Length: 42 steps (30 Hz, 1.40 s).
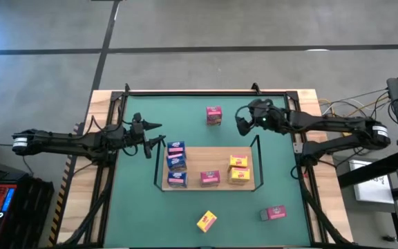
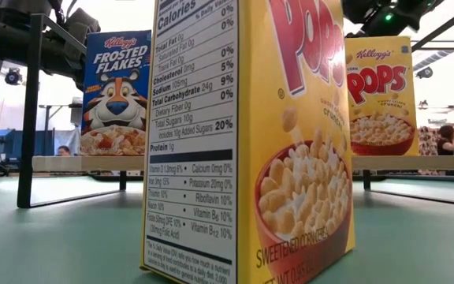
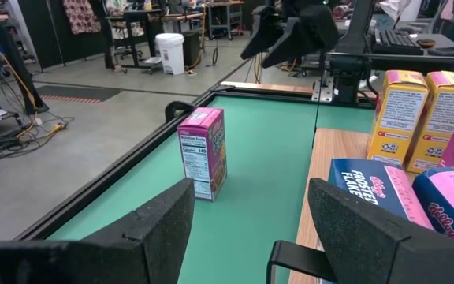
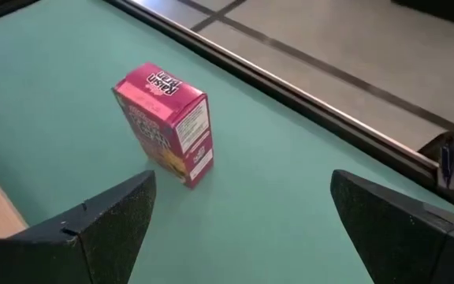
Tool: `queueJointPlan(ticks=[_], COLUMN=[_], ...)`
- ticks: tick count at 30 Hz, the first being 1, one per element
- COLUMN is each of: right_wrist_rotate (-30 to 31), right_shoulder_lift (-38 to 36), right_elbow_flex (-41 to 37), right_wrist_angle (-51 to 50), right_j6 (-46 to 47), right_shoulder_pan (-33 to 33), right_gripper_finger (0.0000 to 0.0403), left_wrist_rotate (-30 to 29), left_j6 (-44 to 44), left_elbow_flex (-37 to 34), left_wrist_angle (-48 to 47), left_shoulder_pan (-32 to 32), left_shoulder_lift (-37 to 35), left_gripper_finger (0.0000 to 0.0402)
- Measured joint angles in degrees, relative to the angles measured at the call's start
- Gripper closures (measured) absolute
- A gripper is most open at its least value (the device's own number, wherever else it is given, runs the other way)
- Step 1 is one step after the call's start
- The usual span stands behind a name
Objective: Stack cereal on shelf
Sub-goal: Put the top pink cereal box on the shelf aligned with the other pink cereal box
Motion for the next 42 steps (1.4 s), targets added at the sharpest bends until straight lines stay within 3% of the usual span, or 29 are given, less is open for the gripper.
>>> queueJointPlan(ticks=[9,12,19,23,34,42], right_wrist_rotate=[0.6,-0.1,-8.5,-9.0,-13.2,-13.7], right_shoulder_lift=[1.5,1.7,3.8,5.9,12.3,21.2], right_elbow_flex=[0.5,0.5,0.5,1.0,10.1,21.0], right_wrist_angle=[-0.6,0.0,2.4,6.0,5.1,-8.1], right_j6=[9.8,5.5,-2.2,-6.6,-21.6,-23.2], right_shoulder_pan=[-0.4,-0.4,-0.4,-0.4,-0.6,-3.0], right_gripper_finger=[0.0032,0.0032,0.0033,0.0032,0.0032,0.0032], left_wrist_rotate=[0.0,0.0,0.0,0.0,0.0,0.0], left_j6=[0.0,0.0,0.0,0.0,0.0,0.1], left_elbow_flex=[0.0,0.0,0.0,-0.1,-0.1,-0.1], left_wrist_angle=[0.0,0.0,0.0,0.0,0.0,0.3], left_shoulder_pan=[0.0,0.0,0.0,0.0,0.0,0.0], left_shoulder_lift=[0.0,0.0,0.0,0.0,0.0,0.0], left_gripper_finger=[0.0168,0.0168,0.0168,0.0168,0.0168,0.0168])
